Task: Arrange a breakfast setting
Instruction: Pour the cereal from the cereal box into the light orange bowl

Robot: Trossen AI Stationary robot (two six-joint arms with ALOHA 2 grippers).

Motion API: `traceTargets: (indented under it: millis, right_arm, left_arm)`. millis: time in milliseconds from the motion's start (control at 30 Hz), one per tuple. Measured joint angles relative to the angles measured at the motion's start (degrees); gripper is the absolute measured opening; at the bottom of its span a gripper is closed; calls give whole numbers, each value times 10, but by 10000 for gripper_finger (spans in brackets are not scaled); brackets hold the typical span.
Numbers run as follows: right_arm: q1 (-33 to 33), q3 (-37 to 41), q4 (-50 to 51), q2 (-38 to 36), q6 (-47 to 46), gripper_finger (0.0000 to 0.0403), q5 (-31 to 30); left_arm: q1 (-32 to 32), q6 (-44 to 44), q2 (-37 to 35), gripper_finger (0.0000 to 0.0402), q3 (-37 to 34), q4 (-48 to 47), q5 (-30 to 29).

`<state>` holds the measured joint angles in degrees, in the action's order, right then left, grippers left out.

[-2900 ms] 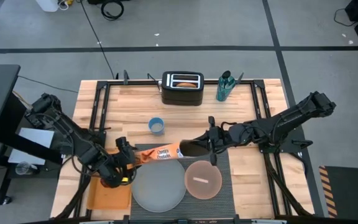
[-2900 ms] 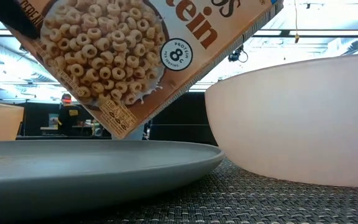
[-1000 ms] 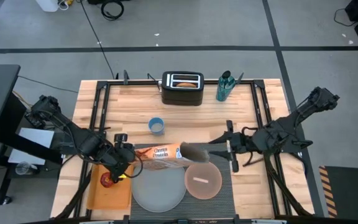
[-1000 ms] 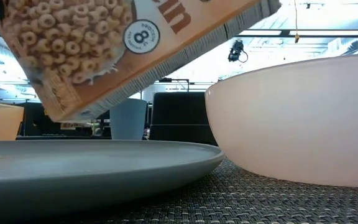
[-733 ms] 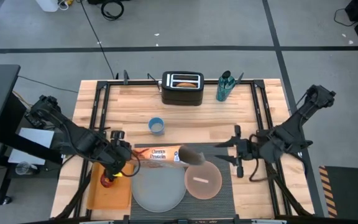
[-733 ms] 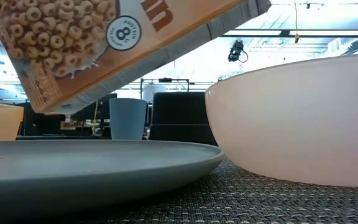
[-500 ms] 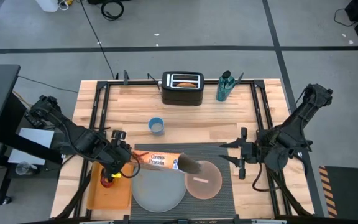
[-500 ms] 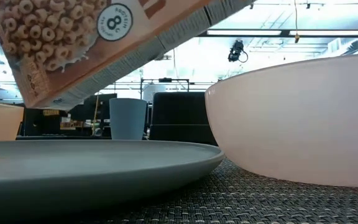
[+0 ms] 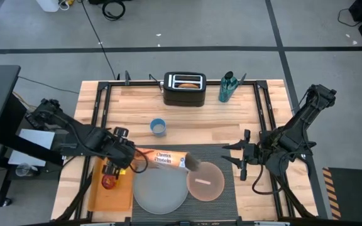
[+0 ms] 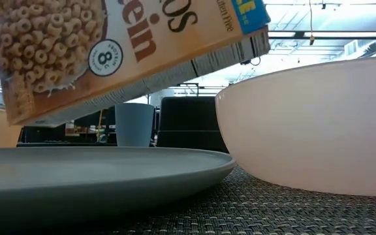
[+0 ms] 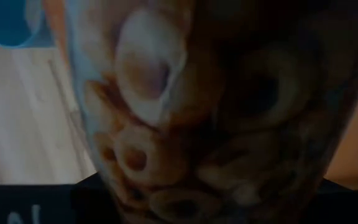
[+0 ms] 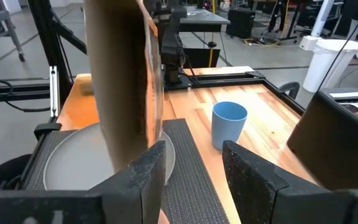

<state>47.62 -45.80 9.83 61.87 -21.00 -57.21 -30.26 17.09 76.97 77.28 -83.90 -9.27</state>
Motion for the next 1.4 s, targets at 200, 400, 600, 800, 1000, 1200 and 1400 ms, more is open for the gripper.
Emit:
traceTargets:
  millis: [200,400,600,800,1000,1200,1400]
  right_arm:
    - [0,0,-3,0,1,166,1]
    - [0,0,1,0,5,166,1]
    - [0,0,6,0,6,166,3]
    - [0,0,7,0,6,166,3]
    - [-1,0,5,0,6,166,3]
    - [-2,0,-1,11,15,166,26]
    - [-8,0,-54,72,55,166,31]
  left_arm:
    - [7,-31,80,212,104,-59,-11]
    - [17,-75,134,212,151,-61,-3]
    - [33,-87,157,212,156,-63,17]
    - [35,-72,162,212,156,-61,25]
    - [30,-58,168,212,156,-61,30]
    - [33,-64,178,212,158,-61,33]
    - [34,-62,179,212,158,-61,34]
